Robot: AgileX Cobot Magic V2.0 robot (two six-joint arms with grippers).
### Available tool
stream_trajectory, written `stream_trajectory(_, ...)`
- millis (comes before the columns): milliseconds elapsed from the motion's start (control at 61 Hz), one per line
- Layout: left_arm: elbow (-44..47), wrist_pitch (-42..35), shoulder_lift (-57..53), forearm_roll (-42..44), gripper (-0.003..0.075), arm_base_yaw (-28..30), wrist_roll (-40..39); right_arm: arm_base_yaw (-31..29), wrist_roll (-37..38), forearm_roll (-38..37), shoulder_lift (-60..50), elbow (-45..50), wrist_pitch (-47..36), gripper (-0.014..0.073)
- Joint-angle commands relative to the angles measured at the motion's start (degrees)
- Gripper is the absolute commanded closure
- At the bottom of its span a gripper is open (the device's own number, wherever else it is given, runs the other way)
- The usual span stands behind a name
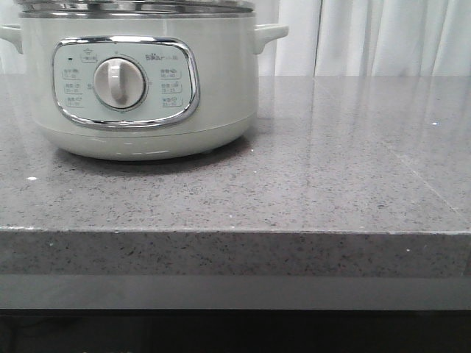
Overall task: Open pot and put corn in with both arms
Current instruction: 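Lower the glass lid back onto the pot with the left gripper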
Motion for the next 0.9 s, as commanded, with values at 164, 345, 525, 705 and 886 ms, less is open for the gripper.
stream_trajectory(164,-0.85,-5.65,-3.42,-1.34,0.0527,-0.04,-0.21,0.00,-0.75,0.19,0.46,-1.65,-4.10,0.0662)
stream_trajectory(345,-0.85,-5.96,-4.00,-1.34,0.0527,-0.04,-0.08,0.00,-0.75,0.19,0.46,-1.65,-4.10,0.0662)
stream_trajectory(525,-0.85,-5.56,-4.00,-1.34,0.0453,-0.04,0.43,0.00,-0.75,0.19,0.46,-1.65,-4.10,0.0662)
stream_trajectory(705,-0.85,-5.79,-4.00,-1.34,0.0325,-0.04,0.43,0.00,-0.75,0.19,0.46,-1.65,-4.10,0.0662)
stream_trajectory(886,-0.85,-6.99,-4.74,-1.34,0.0316,-0.04,0.43,0.00,-0.75,0.19,0.46,-1.65,-4.10,0.0662)
